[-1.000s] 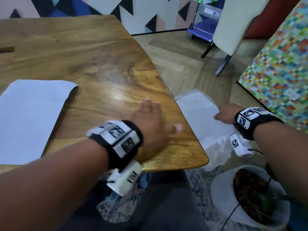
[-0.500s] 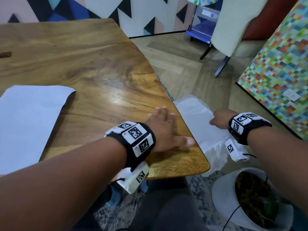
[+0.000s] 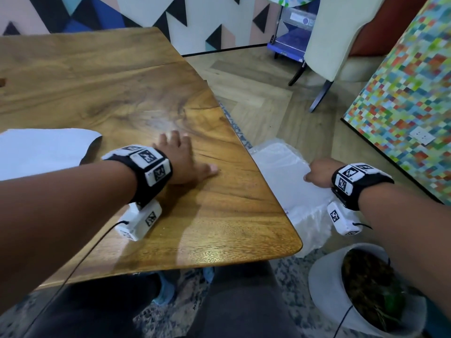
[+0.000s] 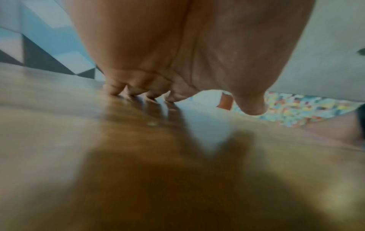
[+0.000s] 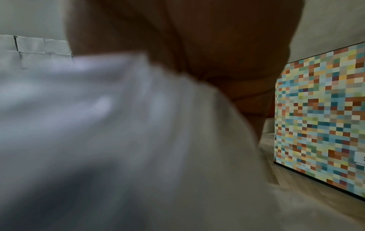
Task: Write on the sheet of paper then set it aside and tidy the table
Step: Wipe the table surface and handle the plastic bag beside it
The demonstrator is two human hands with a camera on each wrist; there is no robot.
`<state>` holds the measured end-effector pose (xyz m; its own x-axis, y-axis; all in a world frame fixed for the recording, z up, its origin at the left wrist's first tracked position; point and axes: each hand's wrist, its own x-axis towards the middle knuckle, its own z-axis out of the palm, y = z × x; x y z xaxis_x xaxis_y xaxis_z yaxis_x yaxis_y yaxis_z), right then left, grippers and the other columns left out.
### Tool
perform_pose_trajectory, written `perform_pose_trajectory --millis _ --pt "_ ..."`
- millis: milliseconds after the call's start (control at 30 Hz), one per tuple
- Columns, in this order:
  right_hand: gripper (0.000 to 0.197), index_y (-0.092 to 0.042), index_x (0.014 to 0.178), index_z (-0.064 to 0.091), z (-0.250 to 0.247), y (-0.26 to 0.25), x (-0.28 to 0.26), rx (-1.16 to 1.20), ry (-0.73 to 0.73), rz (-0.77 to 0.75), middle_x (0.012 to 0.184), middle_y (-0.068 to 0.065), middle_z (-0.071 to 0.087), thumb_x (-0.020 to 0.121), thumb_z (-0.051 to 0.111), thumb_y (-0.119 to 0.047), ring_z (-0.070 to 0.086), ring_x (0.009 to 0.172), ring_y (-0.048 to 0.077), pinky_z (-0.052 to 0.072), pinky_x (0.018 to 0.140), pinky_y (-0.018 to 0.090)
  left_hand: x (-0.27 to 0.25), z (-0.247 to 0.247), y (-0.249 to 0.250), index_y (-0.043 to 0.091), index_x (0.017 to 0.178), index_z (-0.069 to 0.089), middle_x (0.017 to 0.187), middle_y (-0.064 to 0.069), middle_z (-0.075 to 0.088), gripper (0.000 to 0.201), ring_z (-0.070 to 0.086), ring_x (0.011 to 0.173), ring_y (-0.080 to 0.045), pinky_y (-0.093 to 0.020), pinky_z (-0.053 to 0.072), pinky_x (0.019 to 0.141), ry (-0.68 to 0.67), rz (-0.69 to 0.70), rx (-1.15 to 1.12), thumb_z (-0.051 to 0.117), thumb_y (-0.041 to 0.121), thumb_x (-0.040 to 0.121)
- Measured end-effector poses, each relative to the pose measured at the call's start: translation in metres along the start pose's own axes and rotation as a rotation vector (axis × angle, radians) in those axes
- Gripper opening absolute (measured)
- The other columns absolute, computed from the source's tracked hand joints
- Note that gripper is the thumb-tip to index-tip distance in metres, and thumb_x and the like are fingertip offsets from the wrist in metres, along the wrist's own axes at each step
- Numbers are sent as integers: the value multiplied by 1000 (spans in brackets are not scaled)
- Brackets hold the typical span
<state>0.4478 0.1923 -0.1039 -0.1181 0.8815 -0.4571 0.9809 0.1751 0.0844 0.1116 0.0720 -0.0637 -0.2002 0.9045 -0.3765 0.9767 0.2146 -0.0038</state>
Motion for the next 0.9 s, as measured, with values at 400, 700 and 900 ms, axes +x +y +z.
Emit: perform_pose_trajectory --millis 400,700,900 --pt "25 -8 85 57 -7 -3 1 -5 8 10 90 10 58 94 55 -31 59 85 29 43 69 30 29 -26 50 21 164 1 170 -12 -8 112 -6 155 -42 -61 9 123 3 92 -40 37 88 82" --pt "29 -11 71 53 -3 -8 2 15 -7 2 86 11 60 91 57 -31 62 86 30 47 71 31 -8 -12 79 30 163 1 171 -2 -7 105 -7 157 -24 -63 0 122 -37 505 47 23 91 81" --pt "30 -5 96 64 -3 -8 -4 6 -7 -4 95 12 65 93 56 -33 63 88 29 49 75 32 -3 -7 -13 17 158 21 169 -15 4 107 8 155 -39 -63 19 120 45 -56 -96 32 90 81"
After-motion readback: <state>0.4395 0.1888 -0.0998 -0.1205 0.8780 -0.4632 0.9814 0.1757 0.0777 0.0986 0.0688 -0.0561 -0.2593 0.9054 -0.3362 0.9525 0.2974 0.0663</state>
